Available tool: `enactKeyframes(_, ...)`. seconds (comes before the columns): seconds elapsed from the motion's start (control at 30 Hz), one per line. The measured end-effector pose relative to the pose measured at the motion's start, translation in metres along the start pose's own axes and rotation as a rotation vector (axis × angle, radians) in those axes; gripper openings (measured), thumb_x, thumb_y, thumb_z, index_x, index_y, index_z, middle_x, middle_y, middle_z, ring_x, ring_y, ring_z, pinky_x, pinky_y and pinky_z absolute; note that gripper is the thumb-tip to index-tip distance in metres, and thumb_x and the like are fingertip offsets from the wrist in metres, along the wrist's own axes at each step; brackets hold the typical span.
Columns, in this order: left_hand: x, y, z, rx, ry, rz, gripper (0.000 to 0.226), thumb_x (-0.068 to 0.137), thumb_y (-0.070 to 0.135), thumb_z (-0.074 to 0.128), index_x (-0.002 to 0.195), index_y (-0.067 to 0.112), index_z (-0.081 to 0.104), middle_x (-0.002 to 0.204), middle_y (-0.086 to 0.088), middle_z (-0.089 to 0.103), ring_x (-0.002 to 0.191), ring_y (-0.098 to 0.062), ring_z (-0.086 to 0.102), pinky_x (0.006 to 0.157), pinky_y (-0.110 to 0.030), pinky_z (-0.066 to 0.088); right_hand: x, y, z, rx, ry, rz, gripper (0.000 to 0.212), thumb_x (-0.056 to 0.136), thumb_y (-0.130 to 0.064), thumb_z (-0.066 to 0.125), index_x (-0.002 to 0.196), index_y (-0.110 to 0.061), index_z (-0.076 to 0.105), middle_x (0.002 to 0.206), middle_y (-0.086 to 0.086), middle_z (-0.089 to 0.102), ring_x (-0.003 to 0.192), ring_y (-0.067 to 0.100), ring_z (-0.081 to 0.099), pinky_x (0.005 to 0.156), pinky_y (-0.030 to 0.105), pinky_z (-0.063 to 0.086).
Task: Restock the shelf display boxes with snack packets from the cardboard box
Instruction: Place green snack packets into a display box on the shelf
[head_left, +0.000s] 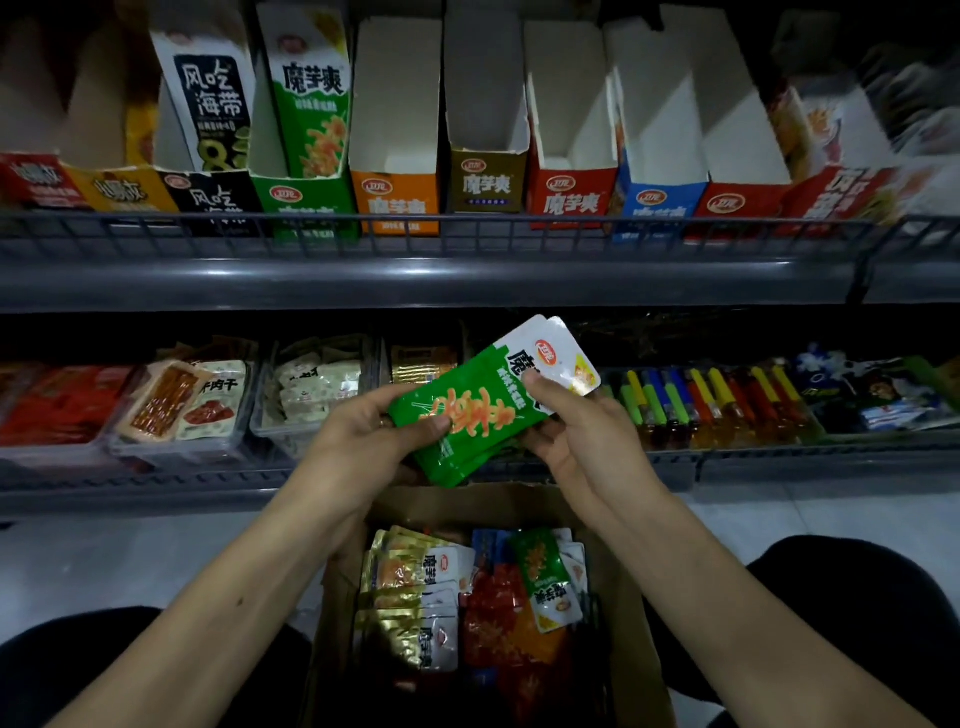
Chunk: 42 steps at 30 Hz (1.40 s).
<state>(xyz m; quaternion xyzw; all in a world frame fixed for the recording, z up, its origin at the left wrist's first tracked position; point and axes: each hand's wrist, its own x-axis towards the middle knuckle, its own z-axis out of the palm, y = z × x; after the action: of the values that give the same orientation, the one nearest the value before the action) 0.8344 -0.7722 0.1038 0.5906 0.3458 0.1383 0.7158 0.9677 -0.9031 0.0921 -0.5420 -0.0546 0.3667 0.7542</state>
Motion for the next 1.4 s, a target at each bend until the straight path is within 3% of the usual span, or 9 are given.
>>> enactKeyframes(0.07,-0.002,0.004,0.001,0.02,0.004,0.045,0.034,0.08,0.002,0.068,0.114,0.006,0.065,0.091,-0.01,0.075,0.081,-0.022,0.071,0.076,-0.037,0.059,-0.003,-0.001,0.002,0.04,-0.068,0.064,0.044,0.071,-0.014,0.077,0.113,-0.012,0.065,0.108,0.008,0.073,0.102,0.027,0.068,0.094,0.049,0.052)
enactKeyframes(0.23,-0.011,0.012,0.003,0.326,-0.011,0.278,0.043,0.091,0.008,0.062,0.127,0.032,0.058,0.109,0.019,0.063,0.088,0.003,0.067,0.064,-0.014,0.054,-0.008,-0.003,0.008,-0.081,-0.046,0.013,0.035,0.082,-0.003,0.072,0.116,-0.009,0.064,0.109,0.01,0.072,0.104,0.03,0.068,0.084,0.049,0.057)
enactKeyframes(0.4,-0.011,0.009,0.004,0.303,0.018,0.335,0.036,0.09,0.011,0.064,0.121,0.029,0.064,0.106,0.008,0.07,0.086,-0.01,0.071,0.066,-0.026,0.059,-0.01,0.001,0.017,-0.046,0.0,-0.056,0.041,0.084,0.0,0.07,0.121,-0.013,0.06,0.112,0.009,0.071,0.103,0.029,0.068,0.085,0.055,0.055)
enactKeyframes(0.57,-0.006,0.016,-0.008,0.346,0.006,0.369,0.035,0.09,0.012,0.064,0.115,0.036,0.063,0.105,0.014,0.07,0.097,-0.004,0.067,0.078,-0.025,0.056,-0.009,-0.013,0.029,-0.167,0.006,-0.121,0.027,0.086,-0.001,0.068,0.108,-0.015,0.066,0.104,0.003,0.074,0.098,0.025,0.07,0.079,0.046,0.058)
enactKeyframes(0.67,0.002,0.035,-0.022,0.366,0.1,0.448,0.03,0.091,0.013,0.062,0.115,0.032,0.063,0.09,0.011,0.071,0.089,-0.004,0.066,0.078,-0.021,0.054,-0.002,-0.037,0.038,-0.283,0.013,-0.228,0.02,0.085,0.0,0.068,0.097,-0.016,0.067,0.097,0.001,0.075,0.095,0.022,0.07,0.085,0.046,0.057)
enactKeyframes(0.8,0.017,0.072,-0.031,0.418,0.25,0.624,0.021,0.092,0.02,0.062,0.11,0.029,0.066,0.098,0.015,0.069,0.091,0.004,0.063,0.08,-0.015,0.052,0.011,-0.074,0.062,-0.4,-0.014,-0.379,0.023,0.084,0.002,0.068,0.097,-0.017,0.067,0.096,0.001,0.075,0.094,0.02,0.071,0.09,0.047,0.054)
enactKeyframes(1.0,0.064,0.12,-0.059,0.769,0.619,0.951,0.038,0.085,0.007,0.054,0.12,0.018,0.063,0.125,-0.004,0.057,0.123,-0.022,0.045,0.104,-0.041,0.036,0.034,-0.128,0.122,-0.56,-0.057,-0.58,0.027,0.085,-0.005,0.071,0.109,-0.015,0.063,0.092,-0.007,0.074,0.086,0.005,0.07,0.071,0.022,0.053)
enactKeyframes(1.2,0.096,0.091,-0.079,0.981,0.722,0.848,0.052,0.07,0.009,0.051,0.122,0.014,0.057,0.134,-0.014,0.048,0.136,-0.034,0.027,0.114,-0.057,0.018,0.064,-0.155,0.191,-0.656,-0.063,-0.758,0.025,0.082,-0.006,0.073,0.102,-0.018,0.065,0.1,0.001,0.073,0.095,0.017,0.069,0.087,0.043,0.056)
enactKeyframes(1.4,0.102,0.09,-0.076,0.891,0.77,0.856,0.047,0.068,0.011,0.051,0.113,0.014,0.062,0.13,-0.012,0.051,0.137,-0.032,0.028,0.117,-0.054,0.01,0.093,-0.15,0.24,-0.682,-0.082,-0.776,0.037,0.087,-0.006,0.069,0.122,-0.011,0.058,0.113,0.003,0.067,0.101,0.017,0.065,0.084,0.033,0.053)
